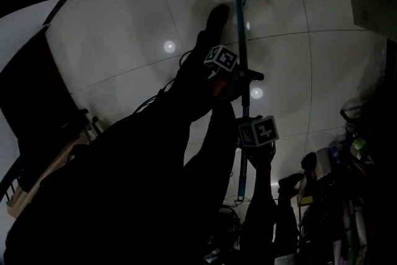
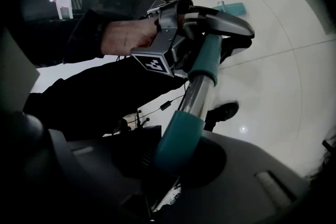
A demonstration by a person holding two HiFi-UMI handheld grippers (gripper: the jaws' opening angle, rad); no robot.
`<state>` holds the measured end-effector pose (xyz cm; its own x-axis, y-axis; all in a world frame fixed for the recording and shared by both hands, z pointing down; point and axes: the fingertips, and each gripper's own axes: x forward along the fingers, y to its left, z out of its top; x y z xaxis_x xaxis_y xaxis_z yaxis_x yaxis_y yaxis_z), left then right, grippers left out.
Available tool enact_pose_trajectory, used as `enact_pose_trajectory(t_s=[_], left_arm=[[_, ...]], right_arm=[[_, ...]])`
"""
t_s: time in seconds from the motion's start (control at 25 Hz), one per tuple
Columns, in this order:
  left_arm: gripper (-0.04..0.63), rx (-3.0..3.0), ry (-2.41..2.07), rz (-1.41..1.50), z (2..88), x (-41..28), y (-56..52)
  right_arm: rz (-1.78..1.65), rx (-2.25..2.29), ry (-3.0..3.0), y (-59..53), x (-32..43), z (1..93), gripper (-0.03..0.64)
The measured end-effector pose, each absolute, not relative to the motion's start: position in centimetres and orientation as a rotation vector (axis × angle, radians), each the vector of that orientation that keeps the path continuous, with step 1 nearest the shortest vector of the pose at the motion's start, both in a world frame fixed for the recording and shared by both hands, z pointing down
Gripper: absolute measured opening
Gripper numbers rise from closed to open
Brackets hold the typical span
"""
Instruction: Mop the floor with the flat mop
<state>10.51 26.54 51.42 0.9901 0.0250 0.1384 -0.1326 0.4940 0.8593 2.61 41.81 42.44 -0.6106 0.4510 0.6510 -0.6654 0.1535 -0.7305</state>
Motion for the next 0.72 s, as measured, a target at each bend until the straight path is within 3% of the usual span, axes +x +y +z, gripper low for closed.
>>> enact_pose_trajectory(t_s=[0.4,0.72], left_arm=[[0.063,0.986,-0.099,0.145,52.4,11.7,36.8],[0.063,0.979,-0.095,0.141,53.3,12.3,37.7]], right_arm=[[1.626,0.171,-1.545,51.0,3.8,42.3,0.11],[1.626,0.174,-1.528,51.9,4.4,43.3,0.11]])
